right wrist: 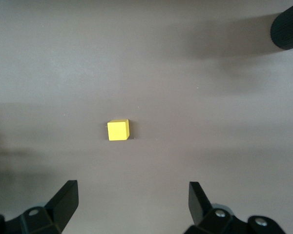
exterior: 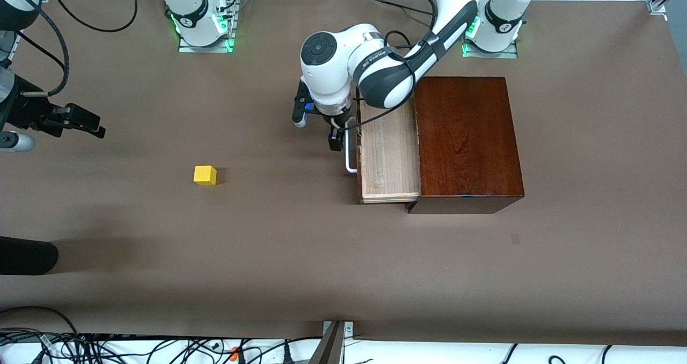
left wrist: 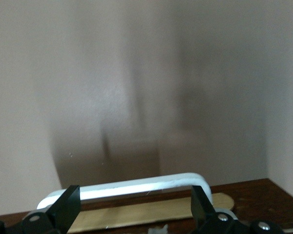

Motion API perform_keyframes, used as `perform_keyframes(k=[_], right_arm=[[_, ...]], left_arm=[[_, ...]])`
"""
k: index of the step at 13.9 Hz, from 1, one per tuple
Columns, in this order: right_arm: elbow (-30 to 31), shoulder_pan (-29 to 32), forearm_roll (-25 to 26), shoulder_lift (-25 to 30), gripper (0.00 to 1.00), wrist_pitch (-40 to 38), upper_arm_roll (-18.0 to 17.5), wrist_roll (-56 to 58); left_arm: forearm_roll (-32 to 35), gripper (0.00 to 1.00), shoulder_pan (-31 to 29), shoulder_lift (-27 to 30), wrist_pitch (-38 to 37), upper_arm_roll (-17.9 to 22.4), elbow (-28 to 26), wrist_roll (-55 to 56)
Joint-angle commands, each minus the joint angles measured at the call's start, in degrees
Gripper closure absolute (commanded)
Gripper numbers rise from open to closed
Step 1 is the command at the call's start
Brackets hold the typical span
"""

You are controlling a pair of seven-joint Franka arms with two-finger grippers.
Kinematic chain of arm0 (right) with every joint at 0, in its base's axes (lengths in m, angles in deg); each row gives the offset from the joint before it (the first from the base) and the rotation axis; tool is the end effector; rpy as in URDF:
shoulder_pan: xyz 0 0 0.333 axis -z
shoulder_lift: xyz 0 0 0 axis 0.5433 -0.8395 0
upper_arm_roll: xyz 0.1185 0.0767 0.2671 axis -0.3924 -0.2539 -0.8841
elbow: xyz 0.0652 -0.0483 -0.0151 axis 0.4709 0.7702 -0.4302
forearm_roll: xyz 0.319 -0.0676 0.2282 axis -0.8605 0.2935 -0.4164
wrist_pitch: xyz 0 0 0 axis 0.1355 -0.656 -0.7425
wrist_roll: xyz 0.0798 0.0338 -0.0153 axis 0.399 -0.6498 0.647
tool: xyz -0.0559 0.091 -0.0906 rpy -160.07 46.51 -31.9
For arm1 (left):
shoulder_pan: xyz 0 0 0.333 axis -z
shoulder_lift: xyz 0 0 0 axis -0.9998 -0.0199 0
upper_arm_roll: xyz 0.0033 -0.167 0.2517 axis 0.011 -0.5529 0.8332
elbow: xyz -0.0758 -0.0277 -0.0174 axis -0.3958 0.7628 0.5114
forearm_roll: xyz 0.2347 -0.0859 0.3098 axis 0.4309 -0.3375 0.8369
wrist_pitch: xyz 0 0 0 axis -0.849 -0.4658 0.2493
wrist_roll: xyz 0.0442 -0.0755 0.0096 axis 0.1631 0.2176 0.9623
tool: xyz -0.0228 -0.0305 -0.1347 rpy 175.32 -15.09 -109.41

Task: Open drawer, take yellow block, close drawer
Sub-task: 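Retract the right gripper while the left gripper reaches the drawer front, then push the drawer into the box with the left gripper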

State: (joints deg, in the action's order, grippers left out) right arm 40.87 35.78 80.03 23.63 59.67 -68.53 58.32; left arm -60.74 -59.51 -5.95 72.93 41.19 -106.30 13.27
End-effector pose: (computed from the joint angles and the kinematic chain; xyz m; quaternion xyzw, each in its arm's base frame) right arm 0.5890 -0.0075 0.5303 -0.9994 0.0197 -0.0024 0.0267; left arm 0.4739 -0.5291 0.2835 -0.6668 0.7430 0.0332 0.0469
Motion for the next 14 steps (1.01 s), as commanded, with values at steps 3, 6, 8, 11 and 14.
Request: perform_keyframes(k=[3, 6, 8, 11, 14], right_arm=[[1.2, 2.1, 4.0, 4.4, 0.0, -6.4, -1.6, 1.4], [1.2, 2.3, 5.3, 4.4, 0.0, -7.4, -2.1, 5.2], [0.9, 2.1, 5.4, 4.1, 0.0, -7.3, -2.0, 5.2], [0.2, 1.9, 5.6, 3.9, 0.0, -7.5, -2.2, 5.1], [-0.5, 2.0, 5.5, 3.8, 0.0, -8.1, -1.6, 5.2]], left_arm=[[2.0, 0.0, 0.7, -0.6, -4.5, 1.8, 1.6, -0.1], [2.1, 0.0, 0.4, -0.5, -7.9, 2.2, 1.6, -0.2], [2.1, 0.0, 0.3, -0.3, -11.0, 2.3, 1.6, -0.3], [2.1, 0.0, 0.1, 0.0, -14.6, 2.3, 1.5, -0.3], [2.1, 0.0, -0.8, 0.5, -17.7, 2.4, 1.5, -0.3]])
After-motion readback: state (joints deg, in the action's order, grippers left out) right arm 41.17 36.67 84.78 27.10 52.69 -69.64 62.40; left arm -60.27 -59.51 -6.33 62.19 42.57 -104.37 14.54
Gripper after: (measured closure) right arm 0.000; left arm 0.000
